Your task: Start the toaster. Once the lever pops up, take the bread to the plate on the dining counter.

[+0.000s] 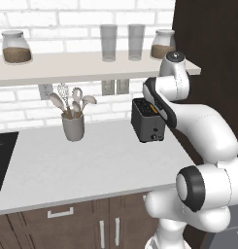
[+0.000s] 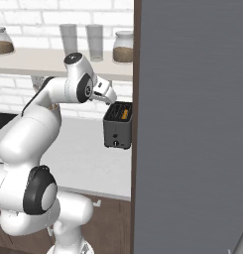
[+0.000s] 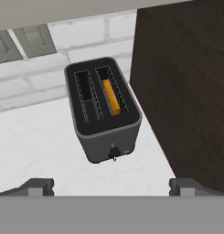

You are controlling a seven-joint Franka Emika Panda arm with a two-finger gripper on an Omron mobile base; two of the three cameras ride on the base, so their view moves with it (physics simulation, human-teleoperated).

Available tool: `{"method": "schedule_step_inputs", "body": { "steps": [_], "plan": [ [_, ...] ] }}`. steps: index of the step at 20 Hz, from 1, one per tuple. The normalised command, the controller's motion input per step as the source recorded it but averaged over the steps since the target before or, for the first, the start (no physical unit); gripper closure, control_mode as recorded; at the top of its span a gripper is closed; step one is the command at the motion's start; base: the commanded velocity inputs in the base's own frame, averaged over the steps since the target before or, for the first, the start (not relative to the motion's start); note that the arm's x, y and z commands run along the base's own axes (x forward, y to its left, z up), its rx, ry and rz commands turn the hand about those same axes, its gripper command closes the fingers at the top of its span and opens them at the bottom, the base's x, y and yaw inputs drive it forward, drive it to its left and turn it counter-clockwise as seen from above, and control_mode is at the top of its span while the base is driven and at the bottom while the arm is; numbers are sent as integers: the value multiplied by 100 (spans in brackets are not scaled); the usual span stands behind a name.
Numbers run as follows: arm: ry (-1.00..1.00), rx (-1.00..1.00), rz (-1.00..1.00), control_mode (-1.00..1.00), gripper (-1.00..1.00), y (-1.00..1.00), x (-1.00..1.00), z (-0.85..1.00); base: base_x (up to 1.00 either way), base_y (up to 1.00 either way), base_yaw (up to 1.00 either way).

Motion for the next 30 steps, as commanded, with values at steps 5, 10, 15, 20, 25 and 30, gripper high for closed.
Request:
{"method": "schedule_step_inputs", "body": {
  "steps": [5, 10, 15, 20, 25, 30],
  "plan": [
    [0, 0, 0, -100, -100, 0, 0, 0, 0, 0, 0],
    [0, 0, 0, -100, -100, 0, 0, 0, 0, 0, 0],
    [0, 0, 0, -100, -100, 0, 0, 0, 0, 0, 0],
    [0, 0, 0, -100, -100, 0, 0, 0, 0, 0, 0],
    [0, 0, 0, -100, -100, 0, 0, 0, 0, 0, 0],
    [0, 0, 0, -100, -100, 0, 0, 0, 0, 0, 0]
  ]
}}
